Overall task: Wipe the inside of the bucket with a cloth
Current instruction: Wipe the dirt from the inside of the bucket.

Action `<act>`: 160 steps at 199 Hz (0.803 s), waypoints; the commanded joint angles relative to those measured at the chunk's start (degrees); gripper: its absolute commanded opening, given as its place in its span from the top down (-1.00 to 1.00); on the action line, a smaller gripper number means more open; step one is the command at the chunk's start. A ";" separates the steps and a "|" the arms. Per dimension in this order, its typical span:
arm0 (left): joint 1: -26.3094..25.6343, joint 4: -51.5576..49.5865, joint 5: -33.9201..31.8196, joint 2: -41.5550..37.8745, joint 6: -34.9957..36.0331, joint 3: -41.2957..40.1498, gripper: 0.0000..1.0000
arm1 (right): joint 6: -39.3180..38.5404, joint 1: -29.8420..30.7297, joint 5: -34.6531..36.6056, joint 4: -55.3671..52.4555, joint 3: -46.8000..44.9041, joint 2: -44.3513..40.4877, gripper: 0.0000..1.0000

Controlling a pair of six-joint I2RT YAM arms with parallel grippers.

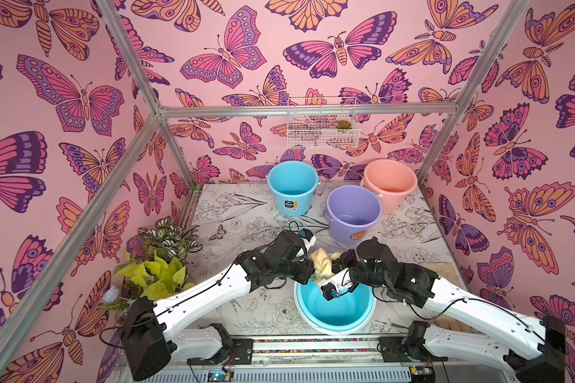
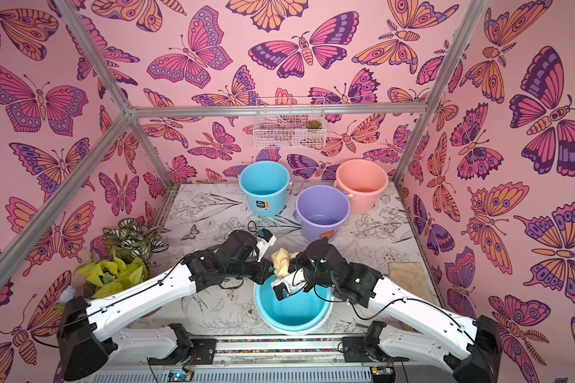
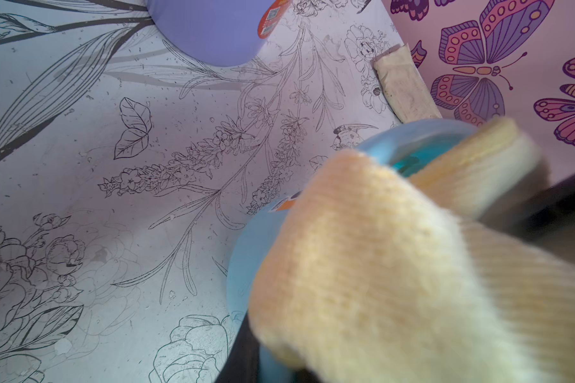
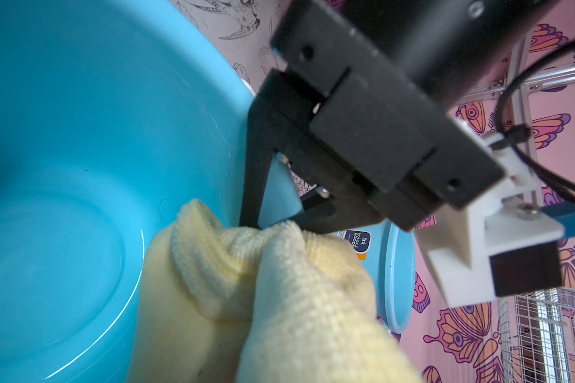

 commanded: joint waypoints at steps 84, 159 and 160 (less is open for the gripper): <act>-0.57 0.78 1.86 -0.62 0.90 1.24 1.00 | -0.23 0.30 15.89 -1.11 1.84 3.79 1.00; -0.57 -1.54 -2.27 -0.60 1.36 1.91 1.00 | 4.16 1.98 25.79 -33.10 11.96 2.35 1.00; -0.57 -1.57 -2.34 -0.61 1.41 1.95 1.00 | 4.38 1.94 25.63 -33.71 12.18 2.36 1.00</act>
